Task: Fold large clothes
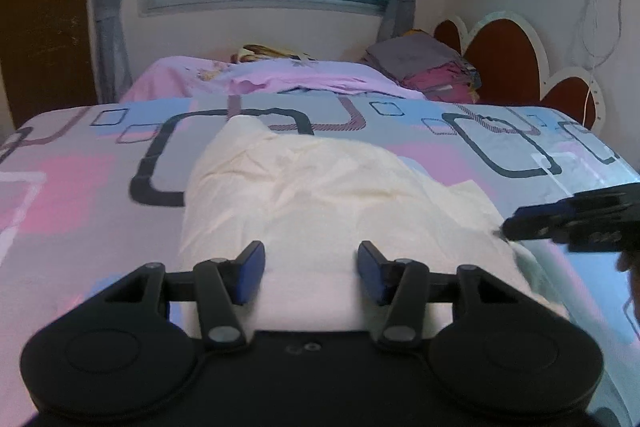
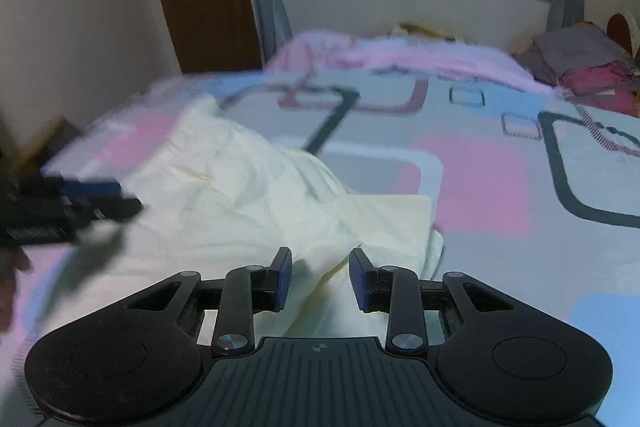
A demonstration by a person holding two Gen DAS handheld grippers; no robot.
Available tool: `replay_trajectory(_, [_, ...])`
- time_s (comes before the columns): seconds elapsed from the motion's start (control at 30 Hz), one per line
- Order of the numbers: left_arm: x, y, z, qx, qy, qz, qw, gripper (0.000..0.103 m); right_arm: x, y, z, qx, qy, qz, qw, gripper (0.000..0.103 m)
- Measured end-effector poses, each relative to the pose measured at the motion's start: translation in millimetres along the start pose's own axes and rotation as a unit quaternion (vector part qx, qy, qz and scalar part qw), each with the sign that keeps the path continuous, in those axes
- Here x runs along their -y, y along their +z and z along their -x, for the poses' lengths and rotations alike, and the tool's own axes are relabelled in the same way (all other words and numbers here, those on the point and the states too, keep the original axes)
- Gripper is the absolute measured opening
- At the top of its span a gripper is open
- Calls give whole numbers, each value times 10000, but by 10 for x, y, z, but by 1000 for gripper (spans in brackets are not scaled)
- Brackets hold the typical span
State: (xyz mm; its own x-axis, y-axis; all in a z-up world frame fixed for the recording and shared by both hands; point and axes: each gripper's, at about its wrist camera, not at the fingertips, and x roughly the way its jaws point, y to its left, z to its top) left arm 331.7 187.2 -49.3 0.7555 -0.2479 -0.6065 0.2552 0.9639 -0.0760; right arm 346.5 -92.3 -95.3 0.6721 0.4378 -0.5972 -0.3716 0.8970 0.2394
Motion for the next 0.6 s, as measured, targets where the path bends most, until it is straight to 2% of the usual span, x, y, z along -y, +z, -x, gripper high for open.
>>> replay_trajectory(0.07, [59, -100, 170, 27, 110, -15, 9999, 51, -171, -124, 208, 51, 199, 242, 9995, 33])
replay_trajectory(0.17, [143, -269, 338, -17, 193, -11, 9998, 50, -413, -363, 332, -144, 321, 601, 9976, 33])
replay_trajectory(0.27, [213, -474, 436, -135, 264, 45, 9996, 50, -533, -586, 261, -467, -29, 900, 9948, 33])
replay_trajectory(0.4, [225, -636, 522, -246, 358, 217, 9988, 51, -509, -698, 225, -635, -226, 594, 9960, 33])
replay_trajectory(0.6, [199, -752, 637, -376, 461, 298, 9978, 52, -541, -715, 553, -416, -268, 464, 9977, 33])
